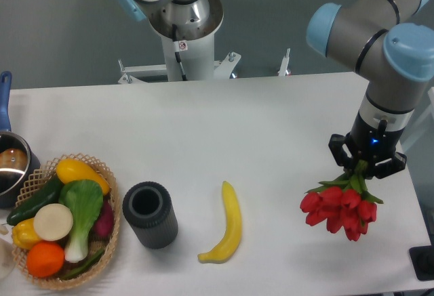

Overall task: Insert the flowers into the vase
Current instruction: 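Lift the held red tulip bunch up with the gripper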

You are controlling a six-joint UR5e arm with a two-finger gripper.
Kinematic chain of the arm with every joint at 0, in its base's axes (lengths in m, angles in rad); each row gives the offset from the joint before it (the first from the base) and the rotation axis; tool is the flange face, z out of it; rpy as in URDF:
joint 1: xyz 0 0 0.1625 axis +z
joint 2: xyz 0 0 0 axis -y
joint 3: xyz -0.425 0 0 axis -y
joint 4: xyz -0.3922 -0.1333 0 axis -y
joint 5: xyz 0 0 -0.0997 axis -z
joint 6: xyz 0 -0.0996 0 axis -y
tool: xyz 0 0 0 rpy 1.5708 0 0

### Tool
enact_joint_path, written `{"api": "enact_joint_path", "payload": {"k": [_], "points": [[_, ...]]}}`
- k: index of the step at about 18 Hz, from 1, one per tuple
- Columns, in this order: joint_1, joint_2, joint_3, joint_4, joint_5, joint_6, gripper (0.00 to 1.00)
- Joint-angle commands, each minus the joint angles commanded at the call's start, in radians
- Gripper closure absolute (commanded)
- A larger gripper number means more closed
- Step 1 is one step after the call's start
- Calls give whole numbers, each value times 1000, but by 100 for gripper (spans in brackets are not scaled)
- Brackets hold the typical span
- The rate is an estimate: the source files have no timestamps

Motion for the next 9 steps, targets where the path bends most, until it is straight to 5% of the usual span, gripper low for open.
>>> {"api": "enact_joint_path", "payload": {"k": [5,9], "points": [[8,20,-5,-3,-5,-2,99],[35,76,-20,-28,-174,-24,99]]}}
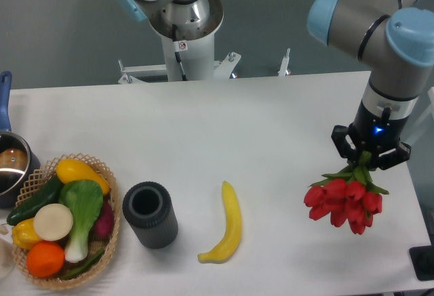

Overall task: Insert the flowers into the vase
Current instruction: 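Lift the held red tulip bunch up with the gripper, then carry the tulips over the black vase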

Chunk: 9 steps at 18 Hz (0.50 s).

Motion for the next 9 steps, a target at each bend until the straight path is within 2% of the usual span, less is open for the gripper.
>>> {"api": "enact_joint_path", "payload": {"k": [2,6,8,9], "points": [[6,20,-15,-2,-71,-8,100],[8,23,-41,15,-311,-8,100],[20,23,-46,25,-460,-9,100],[38,25,-73,31,-654,-35,100]]}}
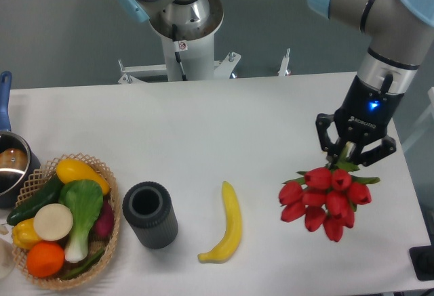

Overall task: Insert the flowers into the vase
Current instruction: 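Carry the tulips over the black vase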

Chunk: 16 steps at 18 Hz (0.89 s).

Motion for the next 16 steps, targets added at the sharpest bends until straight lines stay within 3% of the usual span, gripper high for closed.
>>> {"api": "enact_joint_path", "payload": {"k": [3,6,9,13,16], "points": [[-6,6,-45,78,-172,-43,100],[-30,9,-95,178,-236,-85,100],[-60,35,-155,196,-307,-83,100],[-86,51,-236,238,-546,-82,97],[-92,46,-250,247,-687,-80,97]]}}
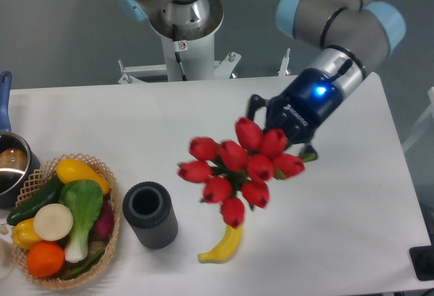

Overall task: Insert the flowers into the vase
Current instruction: 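Carry the tulips over the black vase, then lower the tulip stems down into the black vase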

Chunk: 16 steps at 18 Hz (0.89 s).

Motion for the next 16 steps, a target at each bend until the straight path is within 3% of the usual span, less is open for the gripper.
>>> {"api": "enact_joint_path", "payload": {"k": [3,9,16], "points": [[-32,-12,6,2,-17,6,97],[-124,-100,84,2,-20,14,97],[-167,-127,74,3,-25,41,96]]}}
